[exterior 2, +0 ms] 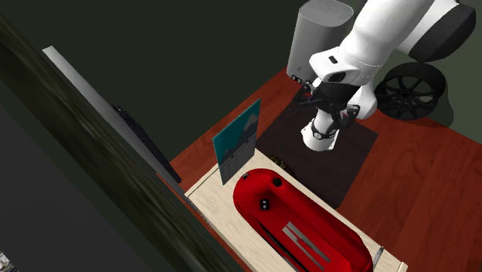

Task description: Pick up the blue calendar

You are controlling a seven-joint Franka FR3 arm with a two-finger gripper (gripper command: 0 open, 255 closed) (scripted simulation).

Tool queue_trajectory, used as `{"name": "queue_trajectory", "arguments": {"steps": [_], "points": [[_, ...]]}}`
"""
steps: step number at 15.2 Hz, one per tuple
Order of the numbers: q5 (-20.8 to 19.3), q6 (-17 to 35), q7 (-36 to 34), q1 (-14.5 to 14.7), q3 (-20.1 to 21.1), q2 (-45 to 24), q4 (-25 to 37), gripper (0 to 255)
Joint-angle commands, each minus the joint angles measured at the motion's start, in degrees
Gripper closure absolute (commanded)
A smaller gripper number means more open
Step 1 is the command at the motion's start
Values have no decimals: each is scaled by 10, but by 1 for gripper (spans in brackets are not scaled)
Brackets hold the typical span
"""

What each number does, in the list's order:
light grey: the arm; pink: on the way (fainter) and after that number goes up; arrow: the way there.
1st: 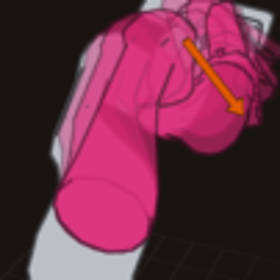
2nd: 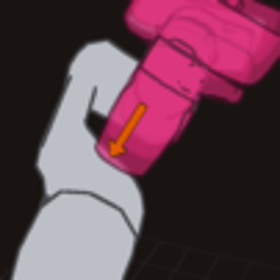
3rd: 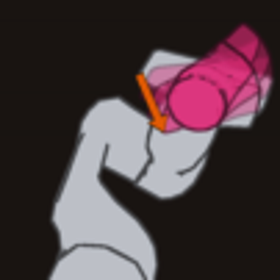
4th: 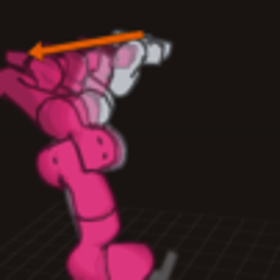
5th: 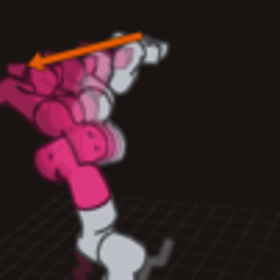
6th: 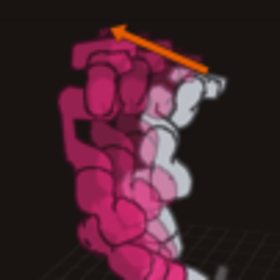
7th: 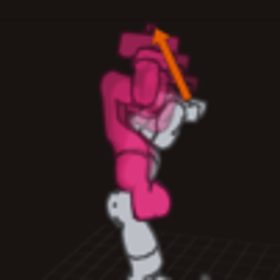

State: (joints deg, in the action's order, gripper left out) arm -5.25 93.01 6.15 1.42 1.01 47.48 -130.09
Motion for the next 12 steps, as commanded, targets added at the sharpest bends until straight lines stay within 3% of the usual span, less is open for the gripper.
{"name": "queue_trajectory", "arguments": {"steps": [1, 12], "points": [[0, 0, 0, 0, 0, 0, 0, 0], [12, -143, 38, -36, -88, -236, 331, 0]]}}
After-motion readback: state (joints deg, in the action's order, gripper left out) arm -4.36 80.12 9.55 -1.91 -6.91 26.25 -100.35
